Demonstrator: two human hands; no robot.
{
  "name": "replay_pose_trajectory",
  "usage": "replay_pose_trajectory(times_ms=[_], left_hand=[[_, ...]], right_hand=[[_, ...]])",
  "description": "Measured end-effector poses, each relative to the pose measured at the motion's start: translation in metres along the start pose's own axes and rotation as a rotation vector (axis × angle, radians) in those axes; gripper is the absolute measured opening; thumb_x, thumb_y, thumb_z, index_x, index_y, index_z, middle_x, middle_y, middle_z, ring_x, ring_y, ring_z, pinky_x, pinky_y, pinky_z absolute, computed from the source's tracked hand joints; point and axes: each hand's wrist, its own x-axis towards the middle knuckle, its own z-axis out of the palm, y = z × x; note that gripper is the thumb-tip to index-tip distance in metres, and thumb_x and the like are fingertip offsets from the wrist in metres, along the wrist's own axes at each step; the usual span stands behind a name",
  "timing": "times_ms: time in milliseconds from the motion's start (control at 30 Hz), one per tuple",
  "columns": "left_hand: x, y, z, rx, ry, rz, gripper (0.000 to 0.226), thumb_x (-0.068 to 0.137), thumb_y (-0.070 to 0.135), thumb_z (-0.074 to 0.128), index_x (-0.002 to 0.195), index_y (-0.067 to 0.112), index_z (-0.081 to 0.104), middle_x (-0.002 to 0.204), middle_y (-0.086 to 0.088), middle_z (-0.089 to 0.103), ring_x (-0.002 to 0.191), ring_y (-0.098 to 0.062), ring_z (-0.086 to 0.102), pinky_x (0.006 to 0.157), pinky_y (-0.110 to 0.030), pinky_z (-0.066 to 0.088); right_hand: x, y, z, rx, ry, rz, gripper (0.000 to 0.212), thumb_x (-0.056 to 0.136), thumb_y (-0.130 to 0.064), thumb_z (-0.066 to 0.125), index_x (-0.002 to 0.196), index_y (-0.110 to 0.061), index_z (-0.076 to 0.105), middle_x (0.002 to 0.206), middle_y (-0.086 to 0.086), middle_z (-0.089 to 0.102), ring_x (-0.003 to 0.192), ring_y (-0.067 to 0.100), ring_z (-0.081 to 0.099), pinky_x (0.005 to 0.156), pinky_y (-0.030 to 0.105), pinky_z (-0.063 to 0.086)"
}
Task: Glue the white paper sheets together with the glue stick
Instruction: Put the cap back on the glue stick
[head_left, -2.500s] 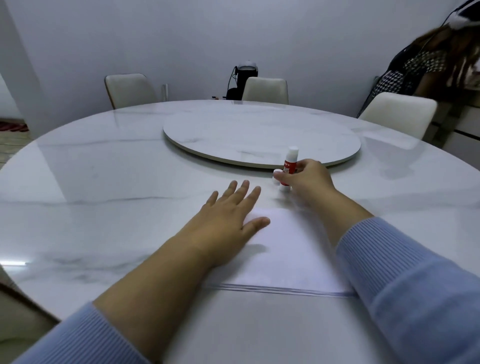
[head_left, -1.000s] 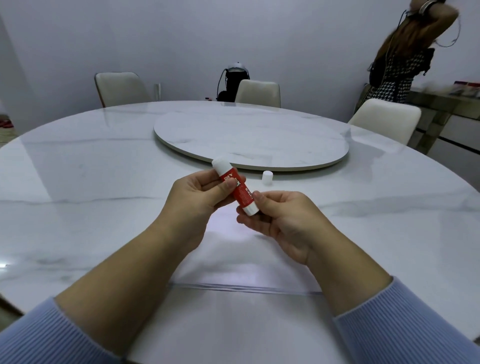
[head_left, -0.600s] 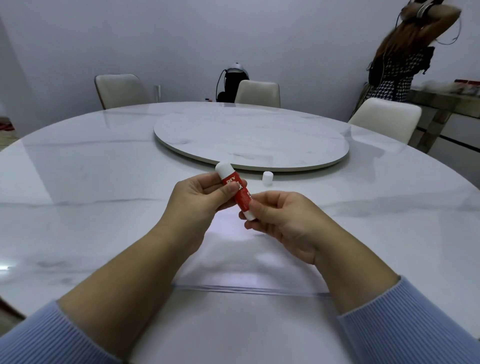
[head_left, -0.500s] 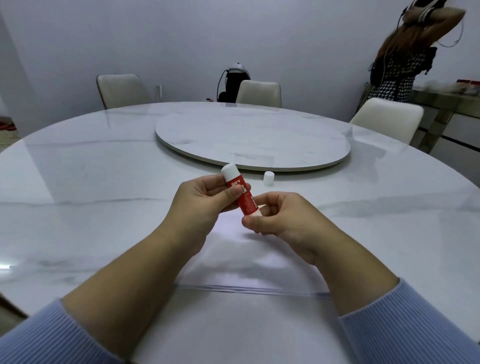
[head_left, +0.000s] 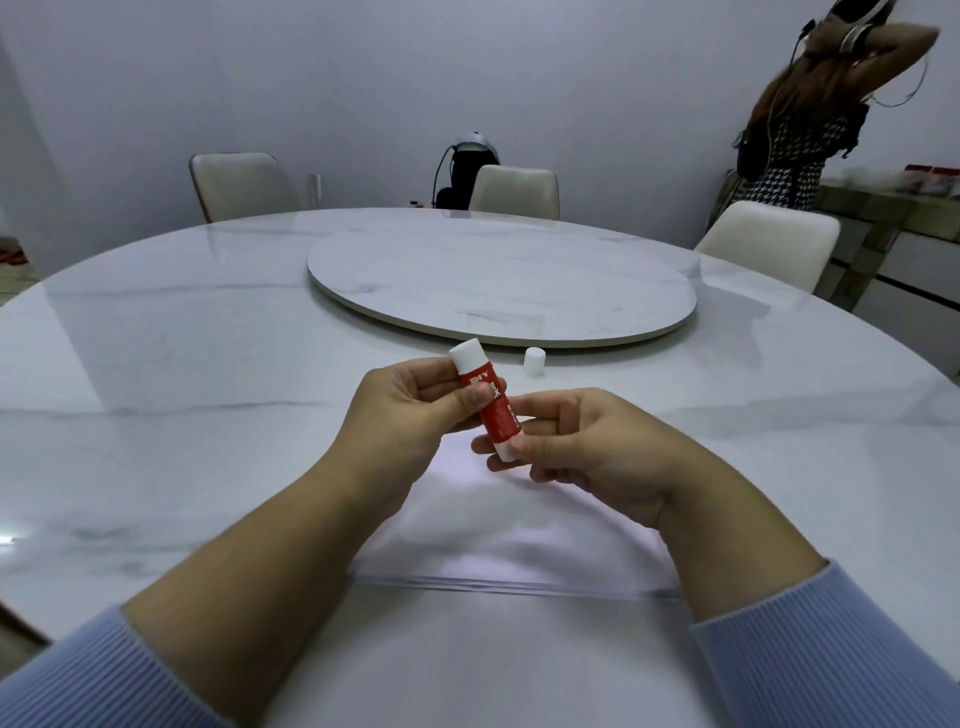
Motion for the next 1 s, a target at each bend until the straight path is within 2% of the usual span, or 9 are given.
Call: replay_pose_trajectory(times_ms=[167,233,400,567,633,733,833,933,1000], left_hand=[[-0.003,-0.001,0.004,0.035,-0.033,0.010,0.017,0.078,-0.003,0.065,0.090,0.008,0.071,0.080,-0.003,0.077,0.077,-0.019,0.074,0.072,-0.024,0.058],[-0.002,-0.001,0.004,0.049,-0.028,0.018,0.017,0.078,-0.003,0.065,0.090,0.008,0.071,0.080,-0.004,0.077,0.077,-0.020,0.074,0.074,-0.025,0.058],[-0.002,0.000,0.000,0.021,-0.026,0.021,0.017,0.079,-0.001,0.065,0.089,0.010,0.071,0.081,-0.003,0.077,0.077,-0.018,0.073,0.069,-0.021,0.056],[-0.003,-0.006,0.005,0.103,-0.073,0.018,0.021,0.079,-0.003,0.065,0.096,0.008,0.071,0.089,-0.007,0.077,0.083,-0.019,0.073,0.077,-0.024,0.057],[-0.002,-0.008,0.005,0.067,-0.068,0.003,0.017,0.083,0.000,0.063,0.092,0.011,0.071,0.087,-0.005,0.077,0.082,-0.019,0.073,0.075,-0.020,0.056],[-0.001,-0.012,0.006,0.029,-0.070,-0.033,0.016,0.089,0.005,0.056,0.096,0.014,0.067,0.087,0.001,0.076,0.084,-0.013,0.072,0.077,-0.018,0.055],[0.000,-0.016,0.007,-0.012,-0.094,-0.074,0.018,0.093,0.009,0.049,0.100,0.016,0.065,0.091,-0.001,0.072,0.086,-0.016,0.070,0.083,-0.026,0.056],[-0.001,-0.016,0.008,-0.050,-0.152,-0.105,0.021,0.096,0.009,0.043,0.102,0.015,0.062,0.089,-0.004,0.066,0.077,-0.020,0.070,0.077,-0.030,0.057],[-0.001,-0.017,0.009,-0.047,-0.178,-0.108,0.023,0.097,0.010,0.040,0.102,0.016,0.061,0.088,-0.003,0.064,0.071,-0.019,0.069,0.072,-0.028,0.057]], right_hand=[[0.005,0.007,0.005,-0.232,0.171,-0.031,0.064,0.059,-0.004,0.086,0.117,-0.017,0.062,0.063,-0.007,0.061,0.061,0.009,0.062,0.071,0.032,0.049],[0.007,0.008,0.010,-0.302,0.195,-0.054,0.066,0.055,-0.009,0.089,0.113,-0.023,0.062,0.069,-0.005,0.057,0.061,0.009,0.055,0.067,0.031,0.047],[0.004,0.003,-0.004,-0.016,0.040,-0.094,0.067,0.073,0.003,0.075,0.131,-0.020,0.050,0.092,0.008,0.076,0.090,0.020,0.071,0.094,0.032,0.048],[0.008,-0.002,-0.010,-0.548,0.079,-0.153,0.084,0.049,-0.015,0.092,0.119,-0.038,0.052,0.075,-0.011,0.064,0.074,0.005,0.057,0.067,0.017,0.044],[0.012,-0.007,-0.025,-0.539,0.066,-0.172,0.083,0.054,-0.022,0.090,0.125,-0.038,0.050,0.087,-0.011,0.065,0.088,0.006,0.059,0.080,0.021,0.047],[0.032,-0.003,-0.050,-0.450,0.197,-0.182,0.053,0.083,-0.027,0.070,0.132,-0.028,0.051,0.117,-0.005,0.064,0.109,0.011,0.057,0.097,0.030,0.046],[0.066,0.012,-0.071,-0.756,0.331,-0.163,0.045,0.094,-0.023,0.054,0.138,-0.026,0.045,0.145,-0.007,0.045,0.130,0.010,0.042,0.100,0.020,0.031],[0.096,0.027,-0.079,-0.884,0.282,-0.224,0.047,0.096,-0.010,0.049,0.140,-0.023,0.043,0.155,-0.005,0.029,0.141,0.012,0.030,0.107,0.016,0.020],[0.106,0.031,-0.079,-0.939,0.262,-0.278,0.047,0.093,-0.007,0.053,0.138,-0.019,0.048,0.151,0.000,0.038,0.135,0.015,0.040,0.105,0.014,0.024]])
